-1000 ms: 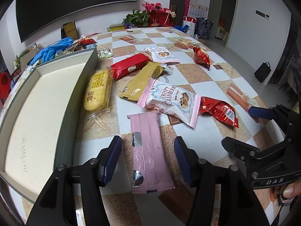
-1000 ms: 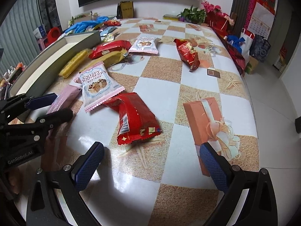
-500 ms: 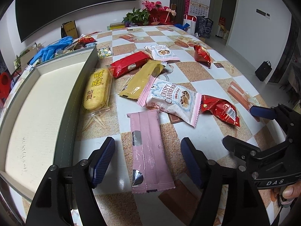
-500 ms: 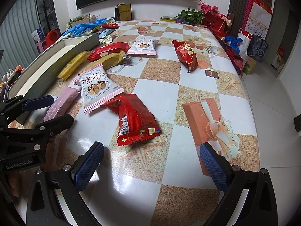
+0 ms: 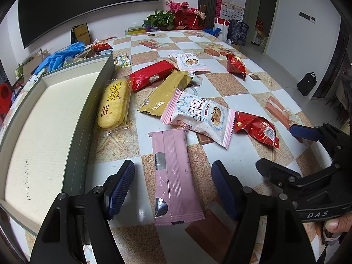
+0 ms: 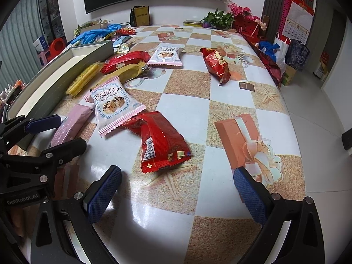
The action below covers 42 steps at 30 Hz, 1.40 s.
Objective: Organize snacks
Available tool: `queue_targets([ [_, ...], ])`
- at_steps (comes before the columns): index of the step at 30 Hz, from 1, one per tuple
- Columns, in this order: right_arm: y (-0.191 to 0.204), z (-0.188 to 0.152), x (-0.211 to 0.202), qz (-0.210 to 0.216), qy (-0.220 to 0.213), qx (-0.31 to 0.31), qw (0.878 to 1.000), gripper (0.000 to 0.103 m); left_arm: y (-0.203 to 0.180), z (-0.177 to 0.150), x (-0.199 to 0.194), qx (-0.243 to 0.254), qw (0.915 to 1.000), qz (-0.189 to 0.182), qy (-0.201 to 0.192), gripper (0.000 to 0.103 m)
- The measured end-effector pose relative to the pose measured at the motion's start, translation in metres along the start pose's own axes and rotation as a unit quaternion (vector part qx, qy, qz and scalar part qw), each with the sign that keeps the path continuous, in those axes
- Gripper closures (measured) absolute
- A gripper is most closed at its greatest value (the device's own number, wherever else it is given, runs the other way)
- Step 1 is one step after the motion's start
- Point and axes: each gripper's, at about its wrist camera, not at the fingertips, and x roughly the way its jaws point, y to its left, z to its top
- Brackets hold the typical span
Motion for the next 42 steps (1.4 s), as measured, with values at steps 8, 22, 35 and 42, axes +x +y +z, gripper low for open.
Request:
queue_targets([
  [8,-0.001,0.001,0.001,0.003,0.000,0.000,1.000,0.001,-0.001,0.001,0.000,0.000,1.0000,-0.001,0.000,0.026],
  [22,0.000,0.001,0.001,0.003,0.000,0.000,1.000,0.001,-0.001,0.001,0.000,0.000,1.0000,-0.001,0.000,0.026],
  [35,-0.002,0.006,0.004,0.010,0.032,-0.012,0.999,0.001,-0.002,0.000,0.001,0.000,1.0000,-0.003,0.001,0.025],
  [42,0.002,0.014,0.008,0.013,0.057,-0.039,0.998,0.001,-0.002,0.001,0.001,0.001,1.0000,-0.002,0.001,0.025],
])
